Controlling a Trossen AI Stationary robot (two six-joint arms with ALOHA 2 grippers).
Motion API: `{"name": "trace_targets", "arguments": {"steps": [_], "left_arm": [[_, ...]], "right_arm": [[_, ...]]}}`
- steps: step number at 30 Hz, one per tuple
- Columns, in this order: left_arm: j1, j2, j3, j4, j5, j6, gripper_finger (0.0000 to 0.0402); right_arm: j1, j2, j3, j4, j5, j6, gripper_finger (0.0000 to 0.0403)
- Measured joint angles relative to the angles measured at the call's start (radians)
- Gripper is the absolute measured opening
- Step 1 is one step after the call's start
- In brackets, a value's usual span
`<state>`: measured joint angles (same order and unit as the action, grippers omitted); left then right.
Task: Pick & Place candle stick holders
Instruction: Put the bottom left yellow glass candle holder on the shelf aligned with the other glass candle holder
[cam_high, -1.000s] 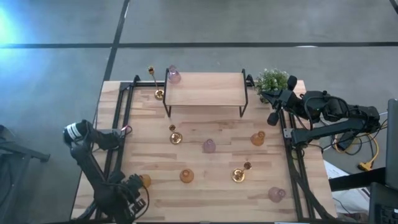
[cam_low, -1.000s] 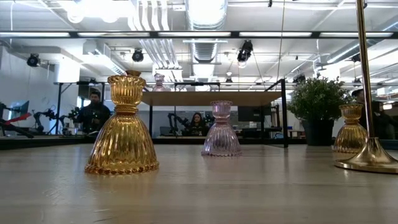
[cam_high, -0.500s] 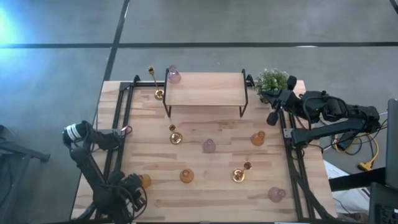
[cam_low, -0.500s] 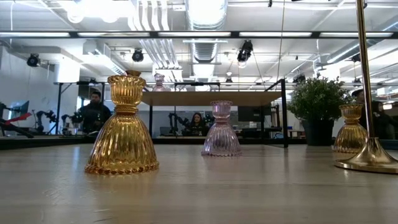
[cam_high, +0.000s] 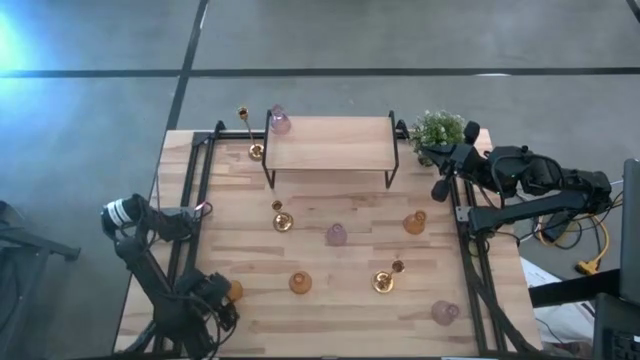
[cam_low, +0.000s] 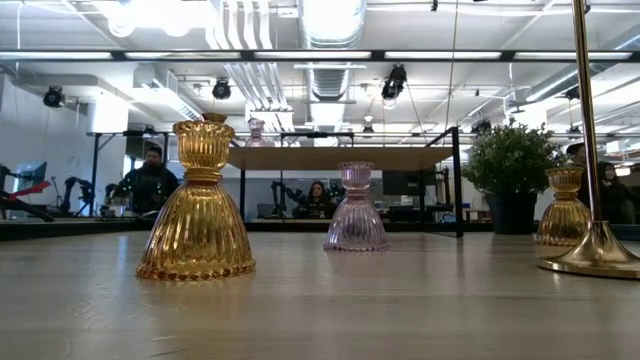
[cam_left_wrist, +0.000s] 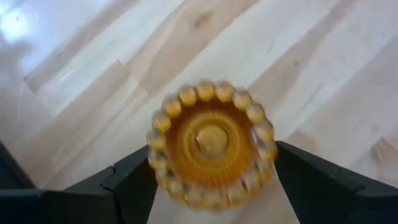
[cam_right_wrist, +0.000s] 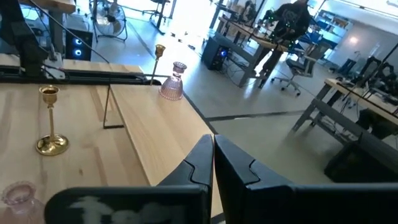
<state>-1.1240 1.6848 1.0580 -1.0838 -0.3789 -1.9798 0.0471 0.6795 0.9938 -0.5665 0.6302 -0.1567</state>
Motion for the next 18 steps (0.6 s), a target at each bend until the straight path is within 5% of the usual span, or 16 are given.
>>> {"name": "trace_targets", "arguments": {"steps": [13, 18], "left_arm": [[0.026, 0.0, -0.037, 0.033, -0.091, -0.029, 0.0297], [0.031, -0.001, -0.054, 0.064, -0.088, -0.043, 0.0293]], "right_arm": [[0.0, -0.108, -0.028, -0.339, -0.005, 0.292, 0.0008], [0.001, -0.195, -0.085, -0.324, -0.134, 0.332, 0.0008]]}}
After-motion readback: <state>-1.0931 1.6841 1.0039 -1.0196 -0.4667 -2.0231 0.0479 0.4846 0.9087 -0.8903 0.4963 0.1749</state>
